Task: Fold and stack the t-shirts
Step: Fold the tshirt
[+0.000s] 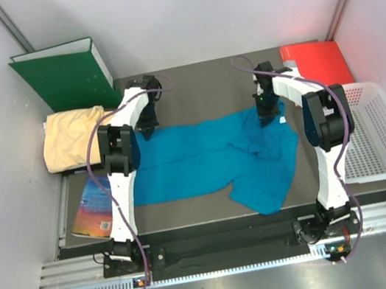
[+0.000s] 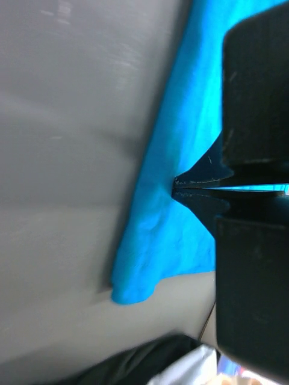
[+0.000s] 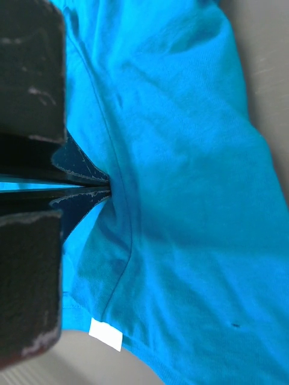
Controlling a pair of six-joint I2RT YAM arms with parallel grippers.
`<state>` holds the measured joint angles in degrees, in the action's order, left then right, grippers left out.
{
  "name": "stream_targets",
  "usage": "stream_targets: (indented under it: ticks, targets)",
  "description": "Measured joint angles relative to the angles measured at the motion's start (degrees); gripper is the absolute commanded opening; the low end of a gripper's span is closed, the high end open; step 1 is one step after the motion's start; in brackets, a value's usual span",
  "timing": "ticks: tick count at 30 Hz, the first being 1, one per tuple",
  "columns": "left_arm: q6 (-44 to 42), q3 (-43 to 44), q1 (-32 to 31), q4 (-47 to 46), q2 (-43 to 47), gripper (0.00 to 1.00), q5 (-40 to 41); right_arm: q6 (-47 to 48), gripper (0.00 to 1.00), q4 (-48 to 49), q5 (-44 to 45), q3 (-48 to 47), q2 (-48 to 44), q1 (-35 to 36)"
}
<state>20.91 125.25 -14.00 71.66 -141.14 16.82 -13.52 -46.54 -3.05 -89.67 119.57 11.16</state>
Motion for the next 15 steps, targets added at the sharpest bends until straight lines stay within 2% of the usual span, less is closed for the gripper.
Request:
stream_targets:
  ticks: [7,10,15]
  targets:
    - [-0.63,15.41,0.11,3.26,-8.48,0.00,5.92,0.02,0.00,-2.34,2.19,-9.94,6.05,-0.02]
    - [-0.63,17.18,0.79,2.12,-9.42,0.00,6.56,0.04,0.00,-2.38,3.61,-14.43,8.63,-0.02]
    - [-1.18,18.60,3.28,-6.88,-10.16,0.00,7.72,0.02,0.00,0.28,6.10,-21.00,12.59,-0.07]
